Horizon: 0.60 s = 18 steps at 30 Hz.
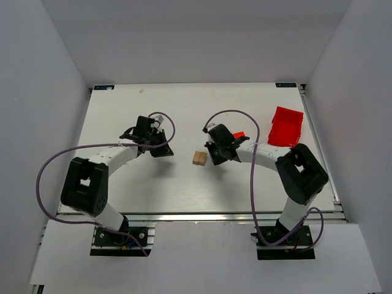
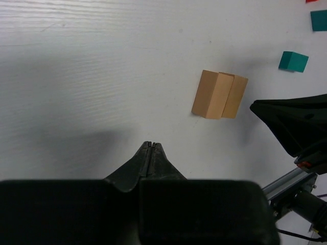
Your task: Build the wood block tower
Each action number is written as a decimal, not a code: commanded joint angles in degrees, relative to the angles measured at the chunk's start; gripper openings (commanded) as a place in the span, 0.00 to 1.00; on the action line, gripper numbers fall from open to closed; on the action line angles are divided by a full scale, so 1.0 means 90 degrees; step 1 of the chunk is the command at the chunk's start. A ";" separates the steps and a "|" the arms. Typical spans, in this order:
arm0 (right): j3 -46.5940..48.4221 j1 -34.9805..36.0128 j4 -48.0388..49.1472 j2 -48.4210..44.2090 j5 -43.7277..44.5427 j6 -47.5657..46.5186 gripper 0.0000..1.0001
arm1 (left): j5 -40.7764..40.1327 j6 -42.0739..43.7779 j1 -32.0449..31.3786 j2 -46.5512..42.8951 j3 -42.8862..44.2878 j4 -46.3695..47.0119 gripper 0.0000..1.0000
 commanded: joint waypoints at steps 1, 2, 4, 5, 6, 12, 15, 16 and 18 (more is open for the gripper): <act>0.0337 -0.0069 0.0206 0.0184 0.0005 0.0234 0.08 | 0.0514 0.0053 -0.0228 0.0218 0.0425 0.0619 0.00; 0.0366 -0.0079 0.0235 0.0232 -0.0035 0.0234 0.08 | 0.0543 0.0053 -0.0268 0.0325 0.0464 0.0668 0.00; 0.0444 -0.0099 0.0264 0.0379 -0.0171 0.0273 0.08 | 0.0738 0.0063 -0.0404 0.0657 0.0542 0.0795 0.00; 0.0454 -0.0108 0.0284 0.0437 -0.0172 0.0292 0.08 | 0.0768 0.0043 -0.0443 0.0755 0.0601 0.0834 0.00; 0.0464 -0.0118 0.0294 0.0477 -0.0220 0.0292 0.08 | 0.0797 0.0043 -0.0492 0.0843 0.0630 0.0883 0.00; 0.0503 -0.0128 0.0333 0.0633 -0.0494 0.0283 0.08 | 0.0768 0.0033 -0.0824 0.1409 0.0835 0.1001 0.00; 0.0503 -0.0138 0.0372 0.0663 -0.0494 0.0312 0.08 | 0.0681 0.0033 -0.0932 0.1644 0.1010 0.0971 0.00; 0.0513 -0.0138 0.0372 0.0682 -0.0494 0.0312 0.08 | 0.0564 0.0033 -0.0951 0.1683 0.1040 0.0952 0.00; 0.0494 -0.0128 0.0421 0.0672 -0.0707 0.0341 0.08 | 0.0495 0.0053 -0.1010 0.1771 0.1099 0.0893 0.00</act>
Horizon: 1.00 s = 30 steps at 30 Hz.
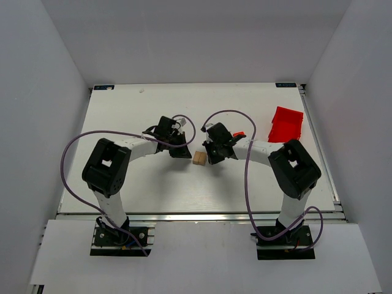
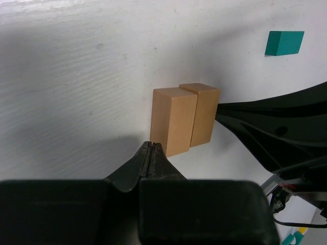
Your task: Build the wood block tower
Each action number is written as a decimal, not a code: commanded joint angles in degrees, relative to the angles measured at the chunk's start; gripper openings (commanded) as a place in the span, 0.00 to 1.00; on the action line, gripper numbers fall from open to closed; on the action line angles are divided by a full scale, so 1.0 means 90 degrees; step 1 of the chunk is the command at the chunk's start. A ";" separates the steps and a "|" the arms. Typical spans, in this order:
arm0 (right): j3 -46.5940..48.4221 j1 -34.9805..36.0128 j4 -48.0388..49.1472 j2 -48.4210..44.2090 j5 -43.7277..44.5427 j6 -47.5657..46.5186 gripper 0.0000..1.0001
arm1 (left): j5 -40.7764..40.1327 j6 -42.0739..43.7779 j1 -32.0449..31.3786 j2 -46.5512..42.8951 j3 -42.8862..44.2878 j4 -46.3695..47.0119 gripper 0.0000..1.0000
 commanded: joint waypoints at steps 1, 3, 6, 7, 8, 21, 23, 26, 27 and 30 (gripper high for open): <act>0.0197 -0.0016 0.0277 0.0060 -0.0301 0.0135 0.08 | -0.0107 0.0050 -0.0102 -0.0045 0.0303 0.0050 0.00; 0.0207 -0.0016 0.0287 0.0090 -0.0330 0.0164 0.08 | -0.0166 0.0050 -0.0150 -0.0016 0.0284 0.0070 0.00; 0.0197 -0.0007 0.0297 0.0119 -0.0340 0.0194 0.08 | -0.0195 0.0031 -0.0209 0.0052 0.0283 0.0099 0.00; 0.0188 -0.0007 0.0316 0.0119 -0.0359 0.0194 0.08 | -0.0224 0.0031 -0.0219 0.0072 0.0332 0.0080 0.00; 0.0187 -0.0007 0.0317 0.0129 -0.0427 0.0194 0.09 | -0.0302 0.0021 -0.0219 0.0121 0.0332 0.0041 0.00; 0.0266 -0.0007 0.0307 0.0217 -0.0477 0.0184 0.09 | -0.0234 0.0021 -0.0268 0.0365 0.0586 0.0080 0.00; 0.0266 -0.0007 0.0317 0.0217 -0.0477 0.0174 0.09 | -0.0244 0.0002 -0.0278 0.0365 0.0576 0.0109 0.00; 0.0246 -0.0007 0.0346 0.0217 -0.0486 0.0164 0.10 | -0.0244 -0.0008 -0.0288 0.0394 0.0625 0.0119 0.00; 0.0246 -0.0007 0.0346 0.0207 -0.0496 0.0155 0.10 | -0.0235 0.0001 -0.0297 0.0414 0.0654 0.0109 0.00; 0.0207 -0.0007 0.0346 0.0178 -0.0477 0.0135 0.10 | -0.0195 -0.0008 -0.0317 0.0443 0.0684 0.0128 0.00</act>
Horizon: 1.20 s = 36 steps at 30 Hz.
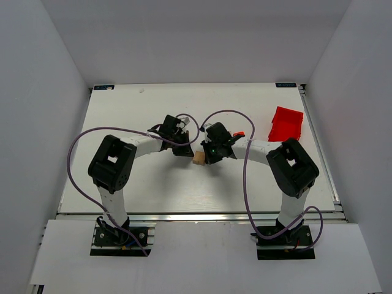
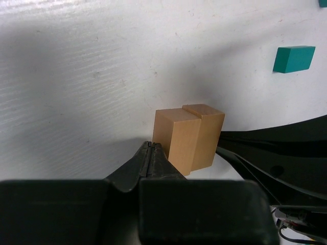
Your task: Build the wood block tower
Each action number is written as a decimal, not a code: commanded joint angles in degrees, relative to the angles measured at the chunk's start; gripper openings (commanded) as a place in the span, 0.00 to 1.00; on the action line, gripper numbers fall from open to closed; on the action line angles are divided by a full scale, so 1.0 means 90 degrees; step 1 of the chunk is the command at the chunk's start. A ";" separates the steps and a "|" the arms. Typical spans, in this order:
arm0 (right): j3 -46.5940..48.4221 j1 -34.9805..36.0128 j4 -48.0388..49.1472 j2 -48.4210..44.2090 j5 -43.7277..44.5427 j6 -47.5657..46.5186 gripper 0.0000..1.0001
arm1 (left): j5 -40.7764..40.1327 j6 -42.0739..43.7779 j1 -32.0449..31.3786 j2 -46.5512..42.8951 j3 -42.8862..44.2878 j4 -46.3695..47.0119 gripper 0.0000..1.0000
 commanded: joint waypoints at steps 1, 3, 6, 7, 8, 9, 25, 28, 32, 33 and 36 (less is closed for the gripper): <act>0.0134 -0.0004 0.0152 0.0020 0.0011 -0.0025 0.10 | 0.0123 -0.0015 -0.0096 -0.0028 0.0244 0.0160 0.00; 0.0105 -0.0004 0.0161 -0.0019 0.0021 -0.0045 0.10 | 0.0123 -0.0025 -0.0106 -0.0028 0.0254 0.0160 0.00; 0.0095 -0.0004 0.0142 -0.0087 0.0060 -0.0045 0.10 | 0.0026 -0.0006 -0.0116 -0.0028 0.0293 0.0102 0.00; 0.0095 -0.0014 0.0123 -0.0097 0.0109 -0.0045 0.11 | -0.0023 0.0004 -0.0106 -0.0047 0.0322 0.0015 0.00; 0.0095 -0.0014 0.0103 -0.0126 0.0158 -0.0025 0.12 | -0.0159 0.0014 -0.0106 -0.0057 0.0332 -0.0054 0.00; 0.0105 -0.0014 0.0025 -0.0165 0.0216 -0.0016 0.13 | -0.0257 0.0023 -0.0096 -0.0125 0.0342 -0.0171 0.00; -0.0120 -0.0199 -0.0990 -0.1806 0.2001 0.0325 0.82 | -0.1985 -0.0006 -0.0008 -0.2272 0.0391 -0.1694 0.98; -0.0208 -0.0287 -0.1312 -0.1953 0.2509 0.0687 0.89 | -0.2191 -0.0123 -0.0018 -0.3014 0.0080 -0.2182 0.98; -0.0140 -0.0443 -0.1596 -0.1749 0.2804 0.1155 0.89 | -0.2445 -0.0337 -0.0018 -0.3942 -0.0545 -0.2525 0.98; -0.0062 -0.0463 -0.1674 -0.1564 0.2785 0.1205 0.89 | -0.2475 -0.0386 -0.0018 -0.4272 -0.0663 -0.2622 0.98; 0.0162 -0.0570 -0.1869 -0.1143 0.2989 0.1760 0.89 | -0.2660 -0.0455 -0.0008 -0.4781 -0.0995 -0.2885 0.98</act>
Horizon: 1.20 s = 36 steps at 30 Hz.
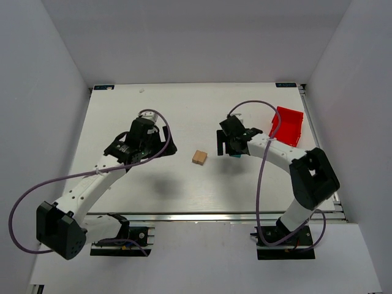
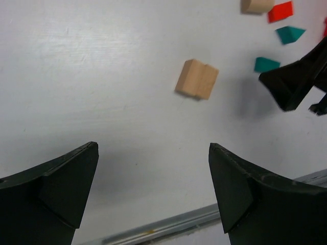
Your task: Build the wood block tower
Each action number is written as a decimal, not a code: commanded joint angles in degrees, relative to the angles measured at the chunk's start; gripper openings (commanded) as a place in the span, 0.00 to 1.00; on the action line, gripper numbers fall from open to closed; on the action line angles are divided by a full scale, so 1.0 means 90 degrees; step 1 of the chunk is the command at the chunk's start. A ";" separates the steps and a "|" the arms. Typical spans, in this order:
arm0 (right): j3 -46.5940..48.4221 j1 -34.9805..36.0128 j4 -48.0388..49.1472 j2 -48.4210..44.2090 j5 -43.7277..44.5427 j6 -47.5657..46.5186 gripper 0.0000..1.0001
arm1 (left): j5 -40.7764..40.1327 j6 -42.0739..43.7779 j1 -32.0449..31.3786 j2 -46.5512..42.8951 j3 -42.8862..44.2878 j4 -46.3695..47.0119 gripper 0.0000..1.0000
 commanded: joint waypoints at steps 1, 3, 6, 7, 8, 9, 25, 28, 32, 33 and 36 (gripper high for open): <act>0.0294 -0.0114 -0.0405 0.0431 0.0464 0.0766 0.89 | -0.0370 -0.0171 -0.0015 -0.0475 -0.0337 -0.0654 0.98; 0.0382 -0.0143 -0.0396 0.0665 0.0435 0.0834 0.89 | -0.0478 -0.0161 -0.0015 -0.0689 -0.0397 -0.0820 0.98; 0.0577 -0.0202 -0.0473 0.0968 0.0552 0.1098 0.89 | -0.0497 -0.0151 -0.0015 -0.0827 -0.0475 -0.0899 0.98; 0.0607 -0.0212 -0.0474 0.1037 0.0659 0.1157 0.89 | -0.0488 -0.0151 -0.0015 -0.0895 -0.0485 -0.0909 0.98; 0.0656 -0.0231 -0.0464 0.1163 0.0660 0.1196 0.89 | -0.0488 -0.0142 -0.0015 -0.0905 -0.0494 -0.0900 0.98; 0.0685 -0.0251 -0.0445 0.1222 0.0650 0.1225 0.89 | -0.0488 -0.0142 -0.0015 -0.0935 -0.0504 -0.0870 0.98; 0.0422 -0.0524 -0.0044 0.1516 0.0601 0.1109 0.69 | -0.0332 -0.0063 -0.0015 -0.0867 -0.0553 -0.0694 0.98; 0.0276 -0.0534 0.0189 0.1361 0.0601 0.0836 0.54 | -0.0302 -0.0073 -0.0035 -0.0798 -0.0543 -0.0694 0.98; -0.0115 -0.0534 0.1019 0.0940 0.0475 -0.0217 0.28 | -0.0263 -0.0063 -0.0054 -0.0779 -0.0553 -0.0646 0.98; -0.0154 -0.0534 0.1165 0.0775 0.0387 -0.0548 0.27 | -0.0263 -0.0054 -0.0054 -0.0788 -0.0543 -0.0646 0.98; -0.0223 -0.0515 0.1605 0.0414 -0.0128 -0.2090 0.25 | -0.0205 -0.0005 -0.0054 -0.0788 -0.0553 -0.0626 0.98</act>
